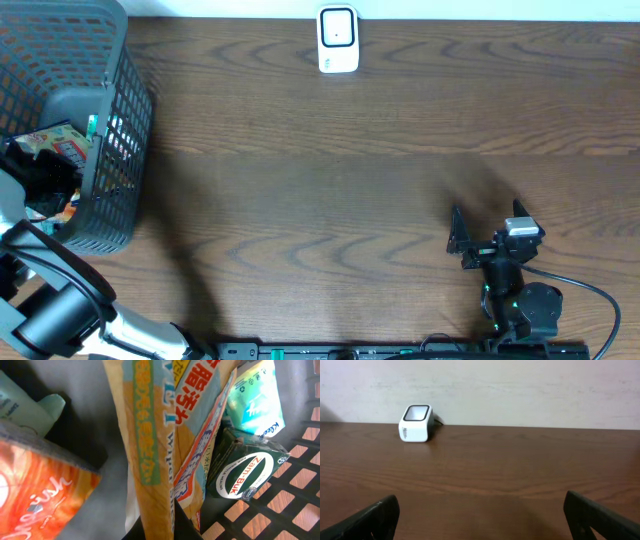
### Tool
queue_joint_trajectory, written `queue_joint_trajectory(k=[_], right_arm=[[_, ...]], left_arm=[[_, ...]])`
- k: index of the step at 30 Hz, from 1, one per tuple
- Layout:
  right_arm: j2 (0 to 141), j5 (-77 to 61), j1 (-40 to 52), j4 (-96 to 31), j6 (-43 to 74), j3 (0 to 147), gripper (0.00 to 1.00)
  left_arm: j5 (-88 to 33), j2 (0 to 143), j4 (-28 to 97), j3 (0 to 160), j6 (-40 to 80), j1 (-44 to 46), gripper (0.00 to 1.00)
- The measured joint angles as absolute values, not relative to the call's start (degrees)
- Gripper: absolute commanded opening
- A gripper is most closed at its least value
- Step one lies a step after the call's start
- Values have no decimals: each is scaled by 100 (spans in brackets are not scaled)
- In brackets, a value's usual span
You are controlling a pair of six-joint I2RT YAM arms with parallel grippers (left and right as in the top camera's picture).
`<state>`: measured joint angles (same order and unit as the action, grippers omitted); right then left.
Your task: Scan the item barcode
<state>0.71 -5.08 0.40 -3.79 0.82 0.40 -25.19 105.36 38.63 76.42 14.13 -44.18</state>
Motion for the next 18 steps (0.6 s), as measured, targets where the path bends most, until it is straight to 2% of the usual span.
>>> queue_joint_trajectory(k=[16,17,18], right_arm=[[71,-506,40,-379,84,40,99],[71,-508,40,-379,82,40,99],[71,-506,40,-379,82,40,99]], left_arm=[[-2563,7983,3271,7861,1669,-4440,7],[-2563,7955,3293,7865,1669,-4440,12],[-2556,7955,3332,7867,1667,-4442,25]])
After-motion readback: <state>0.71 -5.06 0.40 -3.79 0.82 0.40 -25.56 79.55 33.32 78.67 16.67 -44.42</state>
